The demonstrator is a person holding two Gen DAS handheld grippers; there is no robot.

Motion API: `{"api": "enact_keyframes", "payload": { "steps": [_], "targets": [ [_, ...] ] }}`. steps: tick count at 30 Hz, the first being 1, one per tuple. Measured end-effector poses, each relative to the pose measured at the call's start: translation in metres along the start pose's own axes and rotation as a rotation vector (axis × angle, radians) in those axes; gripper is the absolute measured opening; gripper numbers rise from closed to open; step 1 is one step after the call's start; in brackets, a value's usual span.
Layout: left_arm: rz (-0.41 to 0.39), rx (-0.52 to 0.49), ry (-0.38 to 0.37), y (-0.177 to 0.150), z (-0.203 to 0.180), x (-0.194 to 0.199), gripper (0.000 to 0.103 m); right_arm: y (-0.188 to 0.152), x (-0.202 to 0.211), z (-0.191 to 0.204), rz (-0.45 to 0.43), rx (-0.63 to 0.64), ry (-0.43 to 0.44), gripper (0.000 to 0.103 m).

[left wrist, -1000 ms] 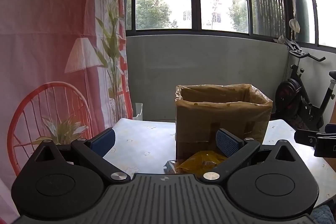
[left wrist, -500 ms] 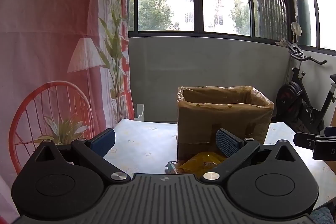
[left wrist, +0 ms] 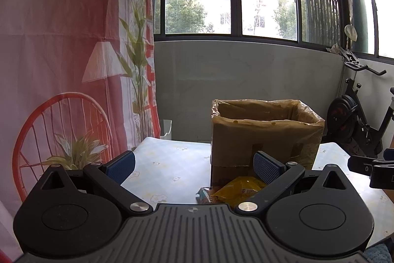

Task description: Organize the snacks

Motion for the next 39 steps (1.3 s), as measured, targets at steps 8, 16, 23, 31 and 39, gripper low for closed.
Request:
{"api": "enact_keyframes", "payload": {
  "steps": [8, 16, 23, 31, 39],
  "targets": [
    [0.004, 0.001, 0.003, -0.0009, -0.0002, 0.0005, 0.103, -0.0019, -0.0016, -0.0016, 0.0, 0.004, -0.006, 0.103],
    [0.008, 0.0, 0.003, -0.0005, -0.0007, 0.0007, 0.103, -0.0023, -0.0017, -0.002, 0.0, 0.004, -0.007, 0.103],
    [0.016, 0.002, 0.002, 0.0, -0.0014, 0.0, 0.103, -0.0036, -0.0031, -0.0015, 0.005, 0.004, -0.007, 0.103],
    [0.021, 0.005, 0.002, -0.0006, -0.0008, 0.0003, 0.103, -0.0038, -0.0034, -0.0012, 0.006, 0.005, -0.007, 0.103],
    [0.027, 0.007, 0.001, -0.002, -0.0013, -0.0019, 0.103, -0.0046, -0.0034, -0.0004, 0.008, 0.006, -0.006, 0.103]
  ]
}}
Point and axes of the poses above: each gripper's, at about its wrist camera, not at the fingertips, and x roughly against the way its jaws point, z to its left, y to its top, the point moved 10 cm from there along -x, roughly the way its jaws point, and after that the axes turned 5 degrees about -z, right-handed, at the moved point
